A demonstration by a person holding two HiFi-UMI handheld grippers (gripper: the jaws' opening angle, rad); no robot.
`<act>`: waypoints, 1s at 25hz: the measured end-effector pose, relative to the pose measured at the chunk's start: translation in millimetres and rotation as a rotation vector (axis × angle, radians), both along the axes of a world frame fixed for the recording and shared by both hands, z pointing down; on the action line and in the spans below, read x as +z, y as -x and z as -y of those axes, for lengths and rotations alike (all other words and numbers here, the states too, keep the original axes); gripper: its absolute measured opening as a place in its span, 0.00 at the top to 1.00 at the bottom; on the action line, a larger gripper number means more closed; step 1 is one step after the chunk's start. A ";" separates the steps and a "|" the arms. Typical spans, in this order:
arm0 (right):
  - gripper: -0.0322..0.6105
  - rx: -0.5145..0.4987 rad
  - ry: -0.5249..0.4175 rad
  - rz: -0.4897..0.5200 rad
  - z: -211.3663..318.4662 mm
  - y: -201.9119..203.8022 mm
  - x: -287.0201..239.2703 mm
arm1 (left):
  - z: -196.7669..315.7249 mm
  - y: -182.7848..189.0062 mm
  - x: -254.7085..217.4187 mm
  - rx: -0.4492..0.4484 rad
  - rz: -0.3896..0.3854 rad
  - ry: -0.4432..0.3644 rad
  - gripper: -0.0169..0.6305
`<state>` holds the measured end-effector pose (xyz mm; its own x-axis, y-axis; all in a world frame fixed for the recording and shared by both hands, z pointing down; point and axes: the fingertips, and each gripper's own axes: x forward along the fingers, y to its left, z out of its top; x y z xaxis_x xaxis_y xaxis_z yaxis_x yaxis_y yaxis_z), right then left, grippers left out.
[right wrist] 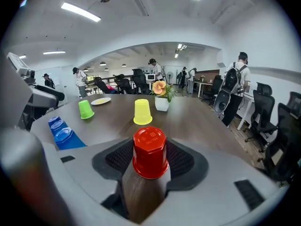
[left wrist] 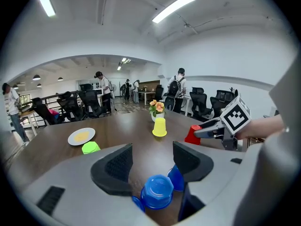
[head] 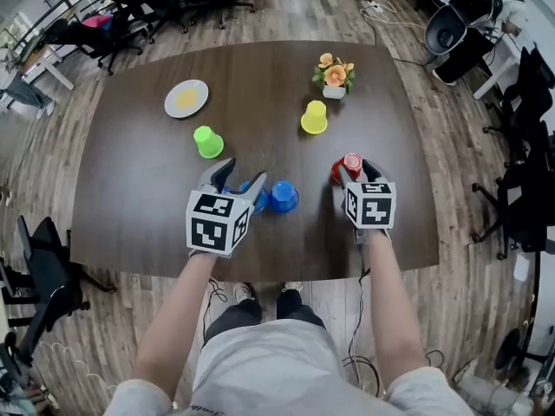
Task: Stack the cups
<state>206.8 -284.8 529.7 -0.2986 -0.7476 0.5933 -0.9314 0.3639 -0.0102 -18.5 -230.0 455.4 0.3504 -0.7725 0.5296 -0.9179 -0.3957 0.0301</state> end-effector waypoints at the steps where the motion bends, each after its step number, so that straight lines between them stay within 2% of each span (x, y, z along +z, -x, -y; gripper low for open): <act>1: 0.60 -0.004 -0.005 0.000 0.6 1.5 -2.8 | -0.1 2.4 0.0 -0.005 0.000 0.001 0.56; 5: 0.60 -0.039 -0.040 0.011 0.6 17.3 -23.8 | -1.1 9.0 -0.9 -0.009 -0.002 -0.001 0.56; 13: 0.60 -0.166 -0.093 0.027 -13.8 79.0 -67.8 | -6.4 29.8 -3.8 -0.008 -0.029 -0.011 0.56; 25: 0.60 -0.335 -0.067 0.049 -51.1 161.9 -94.0 | -19.5 67.0 -4.4 0.004 -0.056 -0.017 0.56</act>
<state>44.9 -233.6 435.6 -0.5611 -0.6400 0.5249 -0.7590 0.6509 -0.0177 -85.4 -210.6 451.0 0.3827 -0.7798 0.4954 -0.9132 -0.4006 0.0748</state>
